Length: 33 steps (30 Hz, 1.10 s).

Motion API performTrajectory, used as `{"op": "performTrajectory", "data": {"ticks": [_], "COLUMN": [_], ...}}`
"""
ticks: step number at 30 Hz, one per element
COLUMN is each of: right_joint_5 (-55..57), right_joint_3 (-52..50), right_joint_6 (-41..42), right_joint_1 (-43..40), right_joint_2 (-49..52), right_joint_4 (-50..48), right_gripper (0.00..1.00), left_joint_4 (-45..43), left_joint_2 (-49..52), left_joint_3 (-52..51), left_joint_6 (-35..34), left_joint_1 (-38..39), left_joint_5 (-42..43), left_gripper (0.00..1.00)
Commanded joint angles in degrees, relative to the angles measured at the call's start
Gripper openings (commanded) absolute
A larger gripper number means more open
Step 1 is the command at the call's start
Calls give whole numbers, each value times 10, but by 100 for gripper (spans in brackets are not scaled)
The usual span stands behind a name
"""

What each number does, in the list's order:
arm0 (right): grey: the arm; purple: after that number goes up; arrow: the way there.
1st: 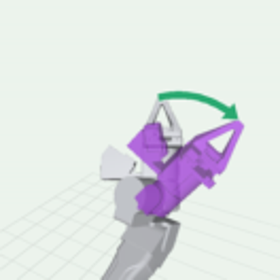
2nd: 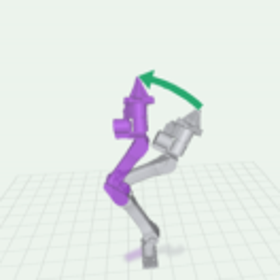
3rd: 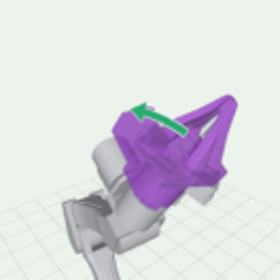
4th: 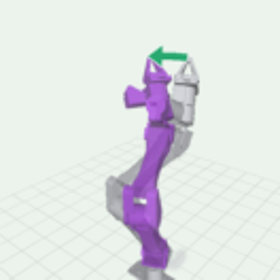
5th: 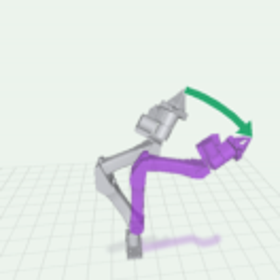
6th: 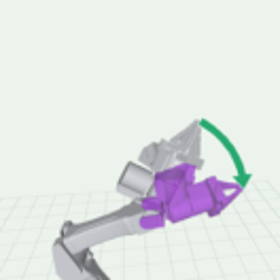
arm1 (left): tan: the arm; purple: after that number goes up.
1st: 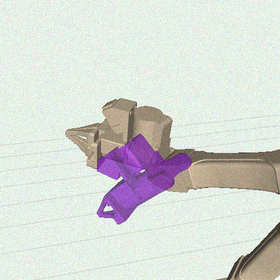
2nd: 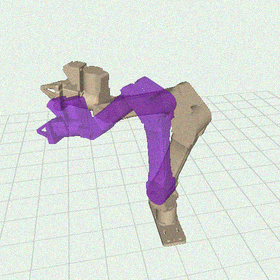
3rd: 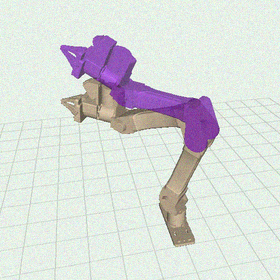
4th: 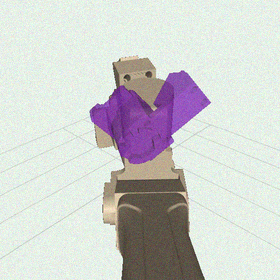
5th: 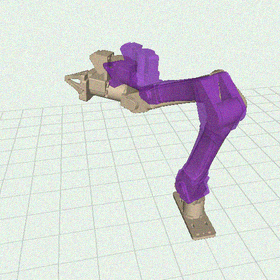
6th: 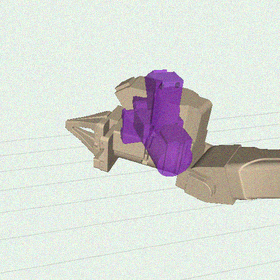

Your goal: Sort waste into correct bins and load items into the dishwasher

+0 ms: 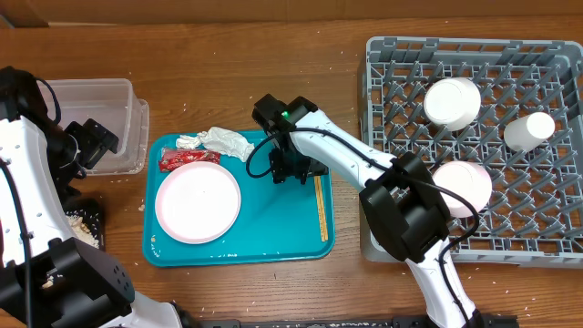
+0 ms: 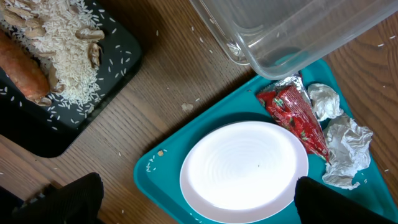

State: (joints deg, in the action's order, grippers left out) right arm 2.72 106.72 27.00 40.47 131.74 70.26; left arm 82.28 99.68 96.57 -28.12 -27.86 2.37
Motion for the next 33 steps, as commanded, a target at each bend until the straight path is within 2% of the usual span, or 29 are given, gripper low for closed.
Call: {"op": "performTrajectory", "data": {"ticks": [1,33], "right_joint_5": [22,17], "right_joint_3": [1,-22], "right_joint_6": [0,-4], "right_joint_1": [-5,-5], "right_joint_2": [4,4], "right_joint_4": [-2,-27], "right_gripper": [75,75], "left_joint_4": [0,0], "left_joint_2": [3,3], "left_joint_3": [-1,-1], "left_joint_6": [12,13], "left_joint_1": [1,1], "left_joint_5": [0,0], "left_gripper": [100,100]}}
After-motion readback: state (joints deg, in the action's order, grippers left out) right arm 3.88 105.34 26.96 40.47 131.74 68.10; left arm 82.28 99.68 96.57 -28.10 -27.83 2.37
